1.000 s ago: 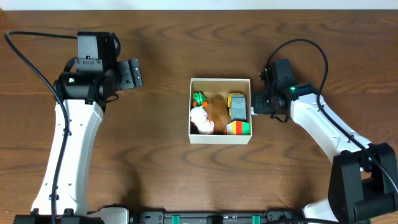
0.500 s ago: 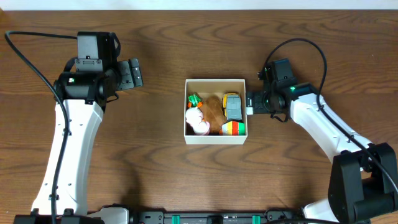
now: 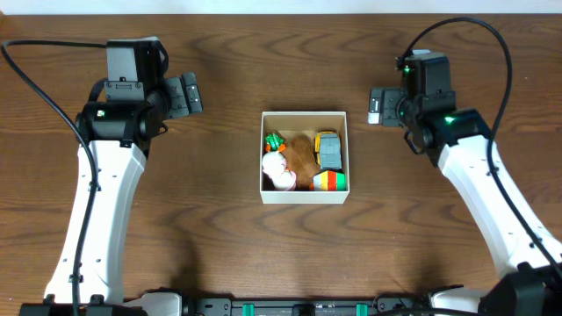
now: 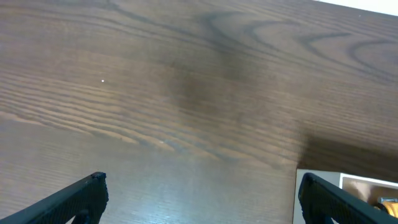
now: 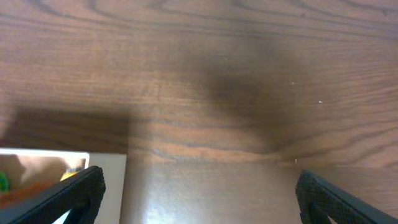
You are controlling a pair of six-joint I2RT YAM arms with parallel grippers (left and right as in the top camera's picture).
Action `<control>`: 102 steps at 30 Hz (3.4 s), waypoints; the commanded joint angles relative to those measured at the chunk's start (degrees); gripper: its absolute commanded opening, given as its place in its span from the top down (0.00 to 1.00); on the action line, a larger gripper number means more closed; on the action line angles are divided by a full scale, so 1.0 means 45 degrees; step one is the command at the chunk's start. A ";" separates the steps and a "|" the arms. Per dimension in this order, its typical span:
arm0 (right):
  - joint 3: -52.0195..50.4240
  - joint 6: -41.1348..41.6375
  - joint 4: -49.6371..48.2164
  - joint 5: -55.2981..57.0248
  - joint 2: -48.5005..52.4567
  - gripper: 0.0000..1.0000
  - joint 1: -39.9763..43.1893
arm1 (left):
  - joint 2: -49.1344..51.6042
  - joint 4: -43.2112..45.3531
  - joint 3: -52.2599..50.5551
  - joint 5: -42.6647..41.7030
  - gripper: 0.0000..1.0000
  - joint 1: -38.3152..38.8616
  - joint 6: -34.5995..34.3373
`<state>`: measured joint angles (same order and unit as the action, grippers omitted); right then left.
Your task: Pack container
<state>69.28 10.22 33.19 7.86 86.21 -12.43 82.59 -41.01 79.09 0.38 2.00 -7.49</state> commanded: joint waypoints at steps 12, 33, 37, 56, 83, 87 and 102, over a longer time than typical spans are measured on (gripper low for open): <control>-0.0063 0.1049 0.2623 0.0933 -0.5746 0.02 0.0078 | -0.4687 -0.2132 -0.0500 0.0102 0.02 -0.0155 -0.0321; -0.8058 0.2341 0.3803 0.1073 -1.3430 0.01 0.0083 | -1.2172 -0.0772 -0.9039 -0.0267 0.02 -0.0141 -0.1836; -0.8063 0.2336 0.3560 0.1069 -1.3435 0.01 0.0083 | -1.1944 -0.0865 -0.9039 -0.0267 0.02 -0.0146 -0.1836; -0.8068 0.2390 0.3789 0.0583 -1.3430 0.01 0.0083 | -1.1885 -0.0865 -0.9039 -0.0267 0.02 -0.0146 -0.1836; -1.3712 -0.1205 -0.4012 -0.3084 -1.9088 0.01 0.1273 | -1.1885 -0.0869 -0.9039 -0.0267 0.02 -0.0146 -0.1836; -1.4892 -0.1982 -0.6659 -0.3045 -1.9088 0.01 0.1268 | -1.1885 -0.0869 -0.9039 -0.0267 0.02 -0.0146 -0.1836; -1.5324 -0.3575 -0.6484 -0.2735 -1.9098 0.01 0.1064 | -1.1885 -0.0869 -0.9039 -0.0267 0.02 -0.0146 -0.1836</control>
<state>0.43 -4.54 3.64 -4.51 0.69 -7.64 29.12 -44.93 38.48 -0.91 1.58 -15.25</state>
